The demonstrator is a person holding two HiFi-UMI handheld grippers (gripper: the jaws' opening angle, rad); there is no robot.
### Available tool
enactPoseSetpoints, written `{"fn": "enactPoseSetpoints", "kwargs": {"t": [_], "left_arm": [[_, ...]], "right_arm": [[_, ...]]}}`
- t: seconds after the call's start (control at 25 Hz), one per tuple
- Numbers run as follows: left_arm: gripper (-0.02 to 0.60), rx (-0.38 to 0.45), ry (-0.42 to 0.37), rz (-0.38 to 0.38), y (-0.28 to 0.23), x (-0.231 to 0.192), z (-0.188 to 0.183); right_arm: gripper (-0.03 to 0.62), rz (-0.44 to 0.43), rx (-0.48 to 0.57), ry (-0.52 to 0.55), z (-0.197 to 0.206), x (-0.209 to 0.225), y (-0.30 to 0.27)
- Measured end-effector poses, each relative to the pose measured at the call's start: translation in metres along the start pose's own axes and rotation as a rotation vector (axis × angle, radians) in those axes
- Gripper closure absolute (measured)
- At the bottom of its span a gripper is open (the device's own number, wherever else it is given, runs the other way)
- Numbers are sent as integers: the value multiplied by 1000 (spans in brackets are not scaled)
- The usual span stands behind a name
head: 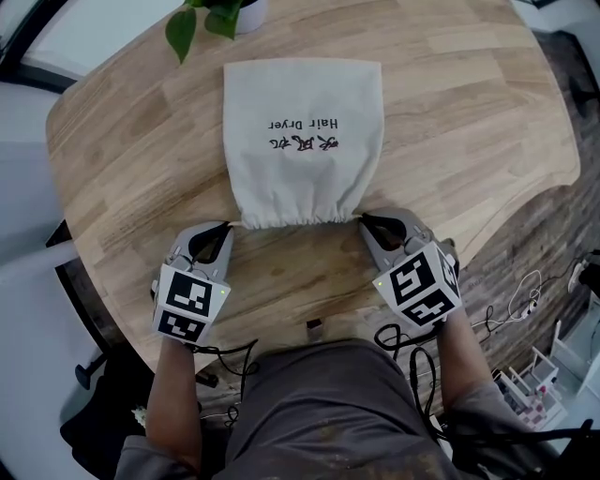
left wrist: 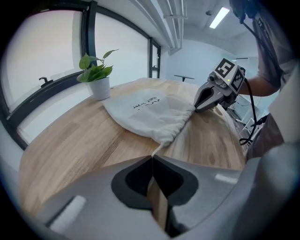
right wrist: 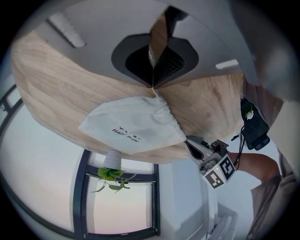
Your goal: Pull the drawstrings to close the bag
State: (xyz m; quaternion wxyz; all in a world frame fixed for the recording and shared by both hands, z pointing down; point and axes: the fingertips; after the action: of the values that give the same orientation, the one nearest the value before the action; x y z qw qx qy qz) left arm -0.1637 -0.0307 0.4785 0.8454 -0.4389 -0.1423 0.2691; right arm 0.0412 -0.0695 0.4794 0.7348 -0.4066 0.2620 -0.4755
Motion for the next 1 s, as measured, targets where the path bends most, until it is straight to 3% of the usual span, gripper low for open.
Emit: {"fn": "enactPoseSetpoints", "kwargs": {"t": [0.48,1.0], "left_arm": [[574,-21,106,-58,3,-27,1],[574,-25,142,-76,3,-37,3]], "right_arm": [[559,39,-36,-33,35,32,24],[559,36,-17,-70,51,45,31]]}}
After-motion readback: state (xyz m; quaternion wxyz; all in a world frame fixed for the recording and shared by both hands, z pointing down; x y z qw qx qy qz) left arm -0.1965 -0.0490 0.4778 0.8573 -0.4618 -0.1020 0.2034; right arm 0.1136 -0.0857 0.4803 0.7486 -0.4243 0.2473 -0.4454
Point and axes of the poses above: the fingertips, and each gripper's own axes: y backward along the fingers, x to its right, z out of its underside, and after that the axes turned 1 degree about -y, right-handed
